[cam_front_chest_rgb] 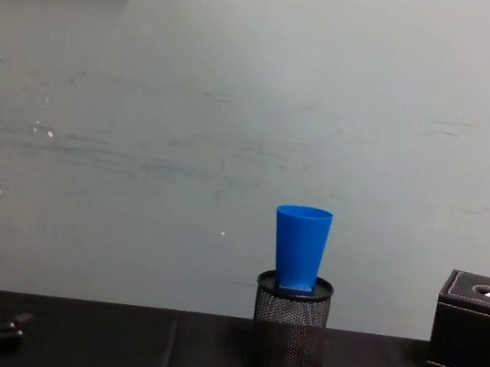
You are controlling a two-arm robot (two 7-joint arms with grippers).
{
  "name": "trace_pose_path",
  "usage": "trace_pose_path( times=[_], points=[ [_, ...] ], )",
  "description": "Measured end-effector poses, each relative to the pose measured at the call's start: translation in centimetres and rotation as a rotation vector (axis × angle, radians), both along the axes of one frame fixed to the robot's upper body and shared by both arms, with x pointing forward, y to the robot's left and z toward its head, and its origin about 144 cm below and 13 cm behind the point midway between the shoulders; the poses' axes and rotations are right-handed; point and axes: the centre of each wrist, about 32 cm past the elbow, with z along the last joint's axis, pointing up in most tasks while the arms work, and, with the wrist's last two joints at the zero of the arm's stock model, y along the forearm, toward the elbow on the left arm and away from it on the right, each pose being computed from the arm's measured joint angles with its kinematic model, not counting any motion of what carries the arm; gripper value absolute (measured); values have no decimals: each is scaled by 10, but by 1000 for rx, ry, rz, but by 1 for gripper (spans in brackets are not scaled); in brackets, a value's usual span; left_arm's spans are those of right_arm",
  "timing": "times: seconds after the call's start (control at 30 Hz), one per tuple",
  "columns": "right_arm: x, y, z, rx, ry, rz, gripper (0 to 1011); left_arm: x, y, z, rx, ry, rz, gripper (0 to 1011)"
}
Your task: Pick up one cup with a gripper and tap it against the other cup.
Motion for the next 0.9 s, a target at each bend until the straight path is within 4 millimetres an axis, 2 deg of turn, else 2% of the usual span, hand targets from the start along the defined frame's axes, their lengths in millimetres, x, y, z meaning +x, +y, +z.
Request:
trace_pose_path(
  times=[0.9],
  points=[
    [0, 0, 0, 0, 0, 0, 1004, 0, 0, 0, 0, 0, 0, 1011]
  ],
)
